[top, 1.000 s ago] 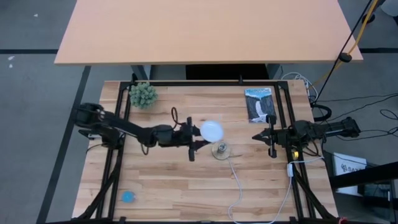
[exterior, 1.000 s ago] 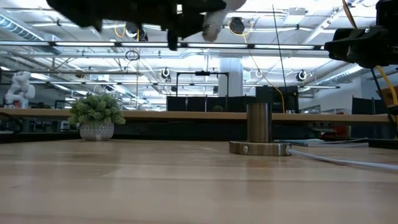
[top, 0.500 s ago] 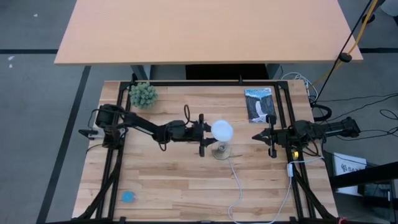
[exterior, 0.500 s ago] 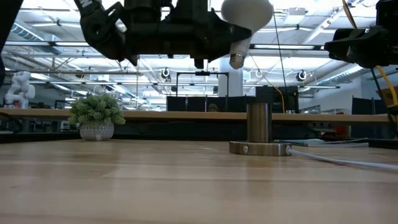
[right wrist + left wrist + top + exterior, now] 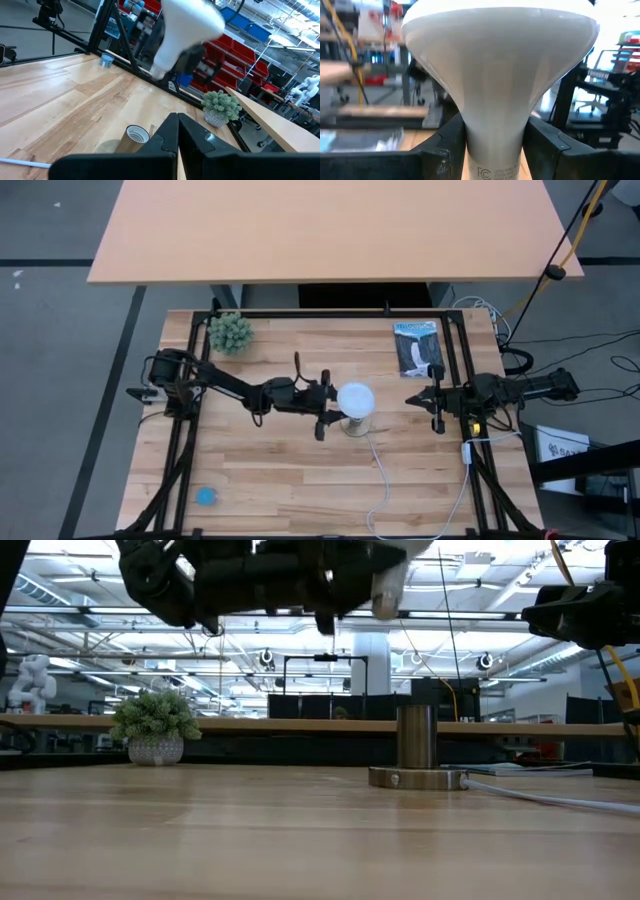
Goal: Screw lightbulb
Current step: Insert the white lightbulb into the desk lamp
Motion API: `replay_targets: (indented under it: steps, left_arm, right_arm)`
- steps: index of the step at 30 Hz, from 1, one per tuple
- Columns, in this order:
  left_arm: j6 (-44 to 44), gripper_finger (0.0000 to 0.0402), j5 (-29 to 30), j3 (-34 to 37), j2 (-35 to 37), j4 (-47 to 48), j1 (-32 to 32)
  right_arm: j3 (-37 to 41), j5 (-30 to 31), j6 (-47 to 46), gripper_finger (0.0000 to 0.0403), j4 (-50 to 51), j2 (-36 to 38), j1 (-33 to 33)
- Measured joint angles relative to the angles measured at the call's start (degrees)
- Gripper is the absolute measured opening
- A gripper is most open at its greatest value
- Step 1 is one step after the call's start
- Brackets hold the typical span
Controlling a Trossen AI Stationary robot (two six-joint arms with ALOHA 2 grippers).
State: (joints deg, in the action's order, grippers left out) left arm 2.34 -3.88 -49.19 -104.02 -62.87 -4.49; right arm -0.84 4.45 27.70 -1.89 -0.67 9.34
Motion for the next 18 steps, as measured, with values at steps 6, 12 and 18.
replay_targets:
  steps: [6, 12, 18]
  left_arm:
    - [-1.8, 0.0156, -1.7, 4.6, 5.5, -1.8, 1.8]
    - [-1.8, 0.0156, -0.2, 19.3, 13.0, -13.1, 1.2]
    - [-2.3, 0.0156, 8.1, 31.7, 17.7, -26.4, -1.0]
  right_arm:
    - [0.0, 0.0, 0.0, 0.0000, 0.0, 0.0, 0.0]
    - [0.0, 0.0, 0.0, 0.0000, 0.0, 0.0, 0.0]
    - [0.0, 0.0, 0.0, 0.0000, 0.0, 0.0, 0.0]
